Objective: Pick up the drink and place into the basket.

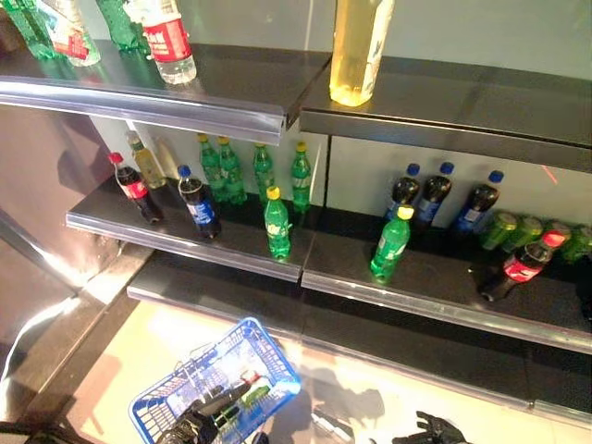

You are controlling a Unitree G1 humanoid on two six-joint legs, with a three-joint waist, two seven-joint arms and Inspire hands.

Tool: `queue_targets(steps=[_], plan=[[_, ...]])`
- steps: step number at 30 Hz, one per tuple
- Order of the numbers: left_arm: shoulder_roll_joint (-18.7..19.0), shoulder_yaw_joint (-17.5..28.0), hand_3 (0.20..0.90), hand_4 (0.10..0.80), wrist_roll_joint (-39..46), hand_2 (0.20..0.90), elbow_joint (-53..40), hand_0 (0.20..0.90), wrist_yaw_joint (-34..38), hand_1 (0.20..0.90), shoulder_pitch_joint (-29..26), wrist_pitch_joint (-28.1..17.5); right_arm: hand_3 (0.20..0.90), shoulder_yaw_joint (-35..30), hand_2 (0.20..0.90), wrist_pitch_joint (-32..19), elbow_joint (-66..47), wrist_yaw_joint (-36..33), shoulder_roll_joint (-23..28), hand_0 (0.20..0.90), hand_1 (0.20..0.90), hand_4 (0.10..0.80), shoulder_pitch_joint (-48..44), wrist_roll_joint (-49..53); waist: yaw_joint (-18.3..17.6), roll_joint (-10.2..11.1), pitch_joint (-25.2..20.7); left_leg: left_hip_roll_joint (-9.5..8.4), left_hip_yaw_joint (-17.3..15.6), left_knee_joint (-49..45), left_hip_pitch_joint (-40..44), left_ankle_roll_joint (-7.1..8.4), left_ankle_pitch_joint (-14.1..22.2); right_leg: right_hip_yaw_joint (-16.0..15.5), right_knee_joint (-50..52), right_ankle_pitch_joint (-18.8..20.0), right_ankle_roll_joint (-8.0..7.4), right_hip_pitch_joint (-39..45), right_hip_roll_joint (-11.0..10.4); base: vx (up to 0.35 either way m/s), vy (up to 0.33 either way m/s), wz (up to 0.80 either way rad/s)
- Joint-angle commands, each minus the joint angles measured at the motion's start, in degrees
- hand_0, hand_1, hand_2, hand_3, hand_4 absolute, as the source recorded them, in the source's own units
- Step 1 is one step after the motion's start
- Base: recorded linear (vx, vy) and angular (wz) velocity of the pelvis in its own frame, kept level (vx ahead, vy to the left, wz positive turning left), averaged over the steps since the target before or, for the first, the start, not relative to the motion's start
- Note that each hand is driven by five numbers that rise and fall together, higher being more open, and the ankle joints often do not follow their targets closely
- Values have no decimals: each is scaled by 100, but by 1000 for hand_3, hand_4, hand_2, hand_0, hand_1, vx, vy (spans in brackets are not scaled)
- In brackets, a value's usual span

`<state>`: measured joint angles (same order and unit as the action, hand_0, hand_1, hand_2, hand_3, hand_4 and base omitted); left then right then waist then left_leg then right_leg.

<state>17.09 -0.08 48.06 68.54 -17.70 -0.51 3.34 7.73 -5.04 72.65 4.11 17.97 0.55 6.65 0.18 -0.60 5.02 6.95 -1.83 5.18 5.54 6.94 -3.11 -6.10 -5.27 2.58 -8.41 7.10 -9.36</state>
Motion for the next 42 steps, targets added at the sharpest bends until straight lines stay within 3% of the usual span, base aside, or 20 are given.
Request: queue_targets(steps=[1,5,11,19,23,26,30,35,40,42], plan=[[-170,203,200,100,790,300,-202,300,-1318,300,-274,286,900,-227,900,-192,214,-28,242,900,900,800,-188,-120,181,-9,98,-69,-47,-60,25,-142,276,-154,270,-216,-123,33,-203,32,-8,-3],[-179,248,200,100,1137,300,-289,300,-1520,300,-242,518,900,-198,900,-187,185,26,252,900,900,800,-180,-183,219,24,156,-27,-66,-69,13,-131,262,-166,266,-187,-118,-5,-185,31,-7,-1],[-226,117,200,100,1530,300,-534,300,-1487,300,-381,451,900,-18,900,-193,70,1,275,900,900,800,-306,-237,262,26,349,-3,-50,-89,-307,-139,184,-142,243,-58,-114,-373,-180,-56,3,-1],[-223,-225,200,100,2227,300,-860,300,-1432,300,-963,286,900,244,900,-260,-59,-140,422,900,900,800,-853,141,125,-9,1088,-83,72,-219,-1204,-165,-33,108,237,177,32,-1290,77,-239,-10,0],[-250,-464,200,100,2380,300,-964,300,-1481,300,-1170,218,900,306,900,-333,-127,-239,536,900,900,800,-1100,342,74,-15,1434,-187,287,-566,-1781,-174,-55,217,350,302,66,-1775,44,-206,11,-3],[-246,-623,200,100,2654,300,-1021,300,-1448,300,-1386,86,900,389,900,-472,-221,-265,622,900,900,800,-1347,418,19,-31,1712,-260,409,-916,-2261,-202,-7,397,718,302,65,-2315,-45,-237,29,-2],[-132,-691,200,100,2788,300,-1120,300,-1281,300,-1626,61,900,538,900,-660,-392,-413,657,900,900,800,-1517,557,19,11,1951,-316,465,-1582,-2858,-221,116,365,1449,134,61,-2937,-116,-187,-36,5],[-65,-781,200,100,2799,300,-1268,300,-1174,300,-1643,-41,900,659,900,-1249,-790,-828,683,900,900,800,-1621,580,35,37,2045,-346,501,-2011,-3229,-286,259,369,1991,-48,33,-3391,-126,-125,-51,9],[-27,-837,200,100,2801,300,-1435,300,-1080,300,-1554,-200,900,841,900,-1715,-1684,-1251,779,900,900,800,-1688,275,27,68,2047,-378,502,-2222,-3370,-321,350,388,2150,-93,22,-3543,-136,-61,-32,7],[2,-878,200,100,2821,300,-1639,300,-952,300,-1489,-254,900,955,900,-1771,-2568,-1496,889,900,900,800,-1676,45,-5,79,2040,-398,491,-2222,-3367,-343,363,397,2146,-83,7,-3557,-124,-33,-29,1]])
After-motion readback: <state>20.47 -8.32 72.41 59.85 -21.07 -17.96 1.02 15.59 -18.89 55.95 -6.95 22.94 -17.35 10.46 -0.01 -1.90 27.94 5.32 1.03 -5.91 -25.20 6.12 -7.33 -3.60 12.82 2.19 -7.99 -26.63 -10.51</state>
